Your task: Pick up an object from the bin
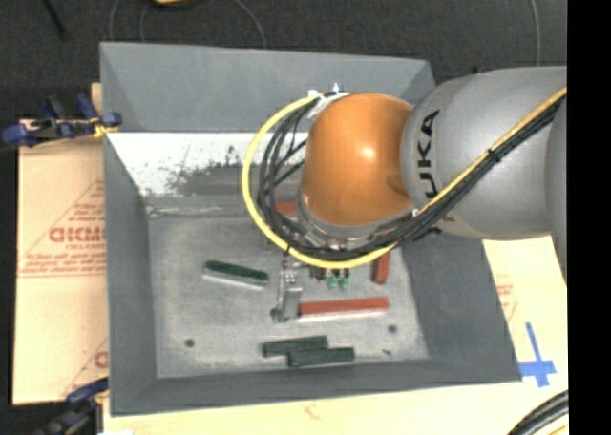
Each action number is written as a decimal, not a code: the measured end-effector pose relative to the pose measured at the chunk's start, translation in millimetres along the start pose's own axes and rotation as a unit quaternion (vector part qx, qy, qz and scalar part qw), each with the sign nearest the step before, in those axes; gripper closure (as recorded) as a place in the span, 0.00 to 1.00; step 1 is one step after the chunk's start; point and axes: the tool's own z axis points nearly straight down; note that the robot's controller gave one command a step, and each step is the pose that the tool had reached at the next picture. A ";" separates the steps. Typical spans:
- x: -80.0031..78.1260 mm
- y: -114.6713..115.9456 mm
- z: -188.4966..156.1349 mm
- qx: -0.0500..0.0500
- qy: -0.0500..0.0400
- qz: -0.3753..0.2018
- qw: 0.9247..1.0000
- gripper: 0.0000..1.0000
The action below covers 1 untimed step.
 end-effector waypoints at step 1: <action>3.9 4.6 69.8 0.001 0.002 0.018 1.000 0.00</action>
Offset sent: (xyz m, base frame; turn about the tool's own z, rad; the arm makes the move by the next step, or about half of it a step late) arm 0.0455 -0.0122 -0.1201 -0.0210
